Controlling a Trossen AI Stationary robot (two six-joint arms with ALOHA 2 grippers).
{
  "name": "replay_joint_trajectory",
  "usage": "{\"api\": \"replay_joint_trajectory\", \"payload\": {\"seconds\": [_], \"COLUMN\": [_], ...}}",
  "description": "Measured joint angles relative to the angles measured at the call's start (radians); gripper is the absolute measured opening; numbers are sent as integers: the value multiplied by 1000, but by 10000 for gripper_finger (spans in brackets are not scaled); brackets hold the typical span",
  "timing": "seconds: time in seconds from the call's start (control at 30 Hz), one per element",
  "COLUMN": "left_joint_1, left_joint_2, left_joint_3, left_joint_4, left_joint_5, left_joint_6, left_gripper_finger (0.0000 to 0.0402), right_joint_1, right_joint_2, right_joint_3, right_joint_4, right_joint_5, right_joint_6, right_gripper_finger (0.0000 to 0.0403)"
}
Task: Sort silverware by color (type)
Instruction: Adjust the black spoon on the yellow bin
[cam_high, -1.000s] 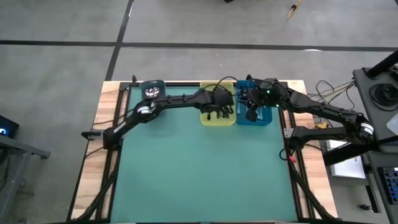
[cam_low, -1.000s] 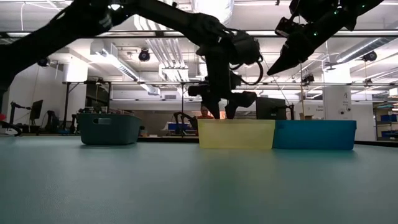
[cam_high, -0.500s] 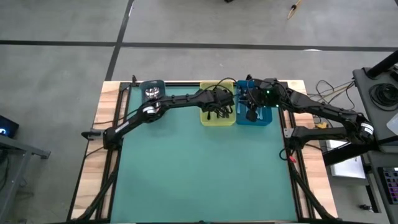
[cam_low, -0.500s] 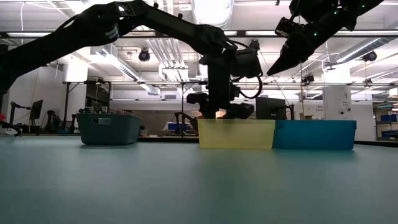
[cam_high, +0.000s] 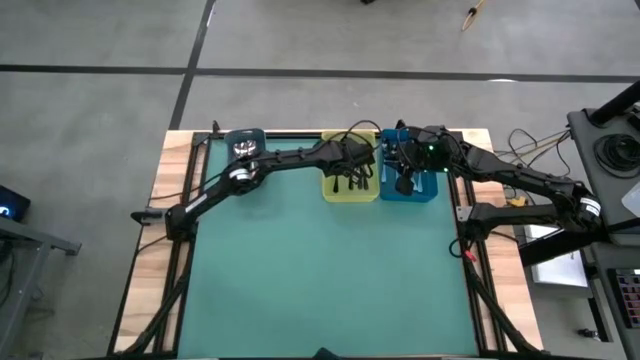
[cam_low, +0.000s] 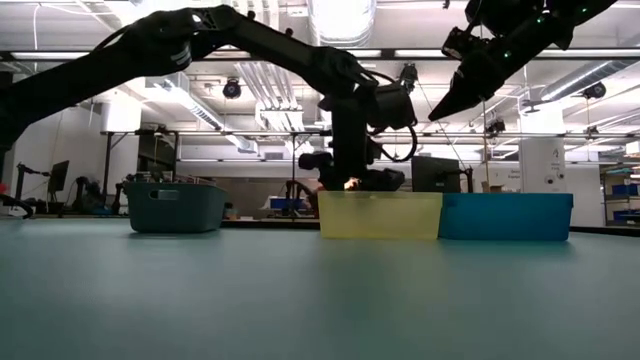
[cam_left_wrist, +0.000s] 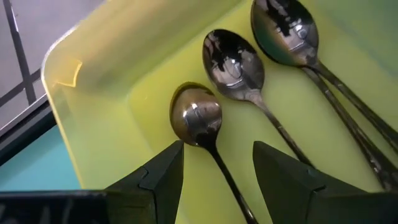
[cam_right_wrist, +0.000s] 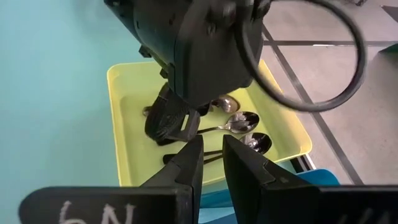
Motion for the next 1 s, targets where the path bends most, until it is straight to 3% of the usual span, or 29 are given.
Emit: {"api": "replay_joint_trajectory", "payload": {"seconds": [0.5,0.77,1.0], "left_joint_1": [3,3,-16], "left_joint_2": [11,11,-5], "left_joint_3": [-1,-1,65], "left_joint_4": [-1,-38,-87], "left_joint_5": [-5,44,-22], "left_joint_6": [-16,-17,50], "left_gripper_finger": [162,148,129], "right_joint_1": [0,0,0], "right_joint_2": [0,0,1], "right_joint_3": [0,0,0], "right_joint_4": [0,0,45], "right_joint_5": [0,0,8], "right_joint_6": [1,1,109], "right_gripper_finger": [54,54,54]}}
